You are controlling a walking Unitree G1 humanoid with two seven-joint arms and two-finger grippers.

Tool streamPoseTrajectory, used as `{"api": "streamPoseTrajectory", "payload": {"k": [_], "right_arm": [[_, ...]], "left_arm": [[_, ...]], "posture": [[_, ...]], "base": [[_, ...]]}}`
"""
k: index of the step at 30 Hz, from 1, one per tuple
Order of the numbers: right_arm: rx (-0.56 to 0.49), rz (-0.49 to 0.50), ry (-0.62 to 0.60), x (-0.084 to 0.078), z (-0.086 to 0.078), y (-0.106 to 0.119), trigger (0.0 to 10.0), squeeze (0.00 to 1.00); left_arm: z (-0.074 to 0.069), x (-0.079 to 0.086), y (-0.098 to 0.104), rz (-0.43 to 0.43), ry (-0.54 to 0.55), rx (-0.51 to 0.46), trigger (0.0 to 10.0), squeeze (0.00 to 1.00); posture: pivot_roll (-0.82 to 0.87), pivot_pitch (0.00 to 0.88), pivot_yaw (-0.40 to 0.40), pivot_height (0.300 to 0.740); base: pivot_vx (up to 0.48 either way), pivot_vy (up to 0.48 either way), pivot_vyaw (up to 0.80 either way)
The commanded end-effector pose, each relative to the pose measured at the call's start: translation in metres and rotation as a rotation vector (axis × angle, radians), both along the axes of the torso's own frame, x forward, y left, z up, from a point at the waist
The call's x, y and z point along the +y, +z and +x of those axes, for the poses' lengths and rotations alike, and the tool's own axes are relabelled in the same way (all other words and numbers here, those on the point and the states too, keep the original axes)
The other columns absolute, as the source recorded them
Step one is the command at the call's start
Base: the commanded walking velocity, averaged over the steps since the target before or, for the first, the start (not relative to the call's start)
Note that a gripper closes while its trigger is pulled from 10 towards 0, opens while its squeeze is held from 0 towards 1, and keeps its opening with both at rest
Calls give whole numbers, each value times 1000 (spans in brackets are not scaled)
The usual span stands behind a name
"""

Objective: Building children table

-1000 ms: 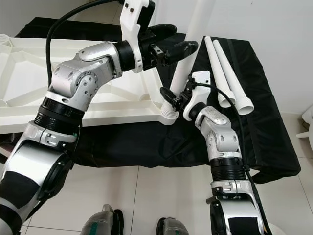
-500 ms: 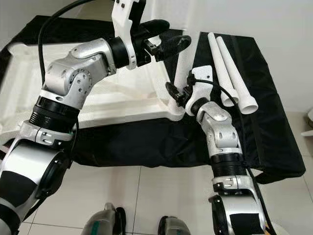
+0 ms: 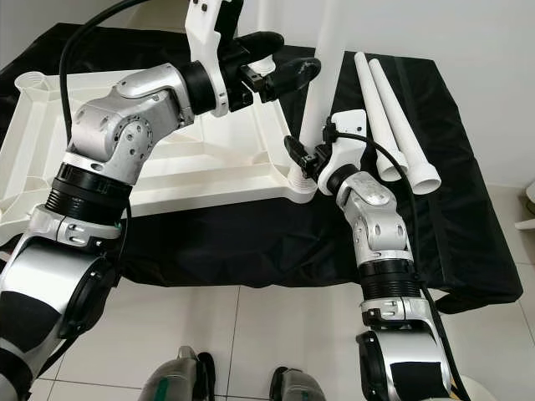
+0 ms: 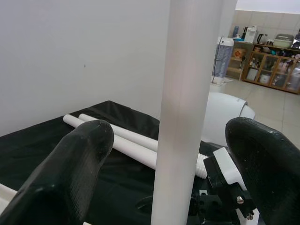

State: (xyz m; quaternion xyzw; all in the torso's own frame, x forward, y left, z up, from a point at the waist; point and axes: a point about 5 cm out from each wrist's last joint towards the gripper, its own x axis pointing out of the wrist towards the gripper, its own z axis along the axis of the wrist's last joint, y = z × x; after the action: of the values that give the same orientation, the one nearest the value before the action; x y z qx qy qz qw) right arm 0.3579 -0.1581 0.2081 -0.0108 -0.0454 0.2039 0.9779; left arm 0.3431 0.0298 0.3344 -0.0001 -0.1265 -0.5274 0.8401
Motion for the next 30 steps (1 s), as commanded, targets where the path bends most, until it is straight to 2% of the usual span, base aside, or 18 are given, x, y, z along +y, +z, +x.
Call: {"api": "streamPoseTrajectory", "payload": {"k": [1, 12, 15, 23, 28, 30], "right_arm": [[120, 100, -113, -18, -1, -25, 10000, 0], [98, 89, -200, -12, -3, -26, 10000, 0], [85, 98, -247, -5, -4, -27, 10000, 0], [92, 116, -263, 0, -5, -28, 10000, 0], [96, 115, -265, 2, -6, -28, 10000, 0], [96, 115, -265, 2, -6, -28, 10000, 0]], "left_arm": [[-2, 0, 2, 5, -8, -7, 10000, 0], [-2, 3, 0, 7, -3, -1, 10000, 0], [-2, 4, -1, 5, 2, 1, 10000, 0], [-1, 7, -5, 10, 8, 11, 10000, 0], [3, 11, -26, 66, 30, 81, 10000, 0], [3, 11, -26, 66, 30, 81, 10000, 0]], "posture": [[12, 132, 18, 740], [12, 133, 17, 740], [15, 131, 12, 740], [15, 131, 8, 740], [14, 128, 7, 740], [14, 128, 7, 740]], "base": [[0, 0, 0], [0, 0, 0], [0, 0, 0], [0, 0, 0], [0, 0, 0], [0, 0, 0]]}}
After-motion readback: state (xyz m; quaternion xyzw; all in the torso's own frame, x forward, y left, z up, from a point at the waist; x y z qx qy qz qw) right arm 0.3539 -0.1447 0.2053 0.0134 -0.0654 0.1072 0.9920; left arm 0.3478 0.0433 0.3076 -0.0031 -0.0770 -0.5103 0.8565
